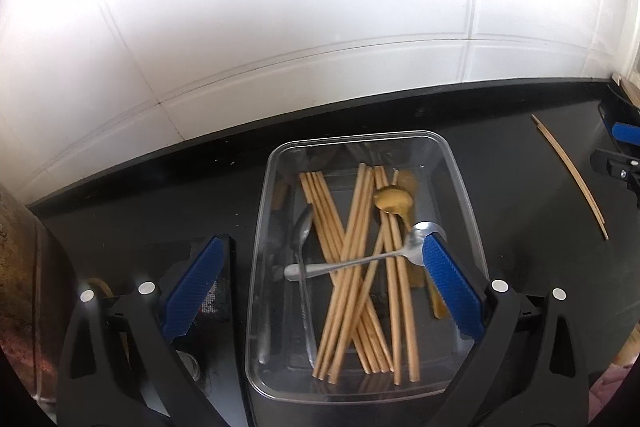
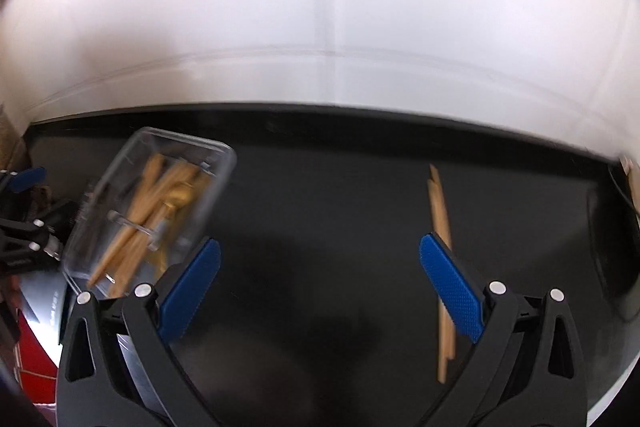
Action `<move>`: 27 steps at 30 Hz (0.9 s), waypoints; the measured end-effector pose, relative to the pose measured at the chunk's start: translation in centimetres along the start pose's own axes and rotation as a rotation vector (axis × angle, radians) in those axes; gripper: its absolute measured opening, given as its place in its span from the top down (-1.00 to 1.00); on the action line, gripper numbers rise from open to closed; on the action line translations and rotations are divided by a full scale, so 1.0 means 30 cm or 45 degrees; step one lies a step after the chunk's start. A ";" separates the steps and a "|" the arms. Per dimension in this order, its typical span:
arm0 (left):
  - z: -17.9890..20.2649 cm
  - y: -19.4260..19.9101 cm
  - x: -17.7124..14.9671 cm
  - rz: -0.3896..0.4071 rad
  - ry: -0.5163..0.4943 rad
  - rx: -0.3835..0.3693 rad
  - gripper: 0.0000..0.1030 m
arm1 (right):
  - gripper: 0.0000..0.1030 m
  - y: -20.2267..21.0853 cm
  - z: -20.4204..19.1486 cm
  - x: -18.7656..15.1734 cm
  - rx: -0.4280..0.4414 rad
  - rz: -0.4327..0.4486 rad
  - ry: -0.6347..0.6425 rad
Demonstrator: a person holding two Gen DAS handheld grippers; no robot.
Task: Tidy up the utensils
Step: 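Open the left tool over the container while the right tool releases its silver spoon there, then move both open tools back over the last two chopsticks on the tray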
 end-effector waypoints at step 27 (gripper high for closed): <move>0.865 -0.019 0.067 -0.193 0.045 -0.177 -0.87 | -0.88 0.057 0.735 -0.266 -0.031 -0.193 0.041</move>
Point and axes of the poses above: each gripper's, at about its wrist camera, not at the fingertips, and y roughly against the way its jaws point, z to its right, x to its top, the point moved 1 cm from there along -y, roughly the way its jaws point, and after that the axes turned 8 degrees about -z, right-handed, at the moved point
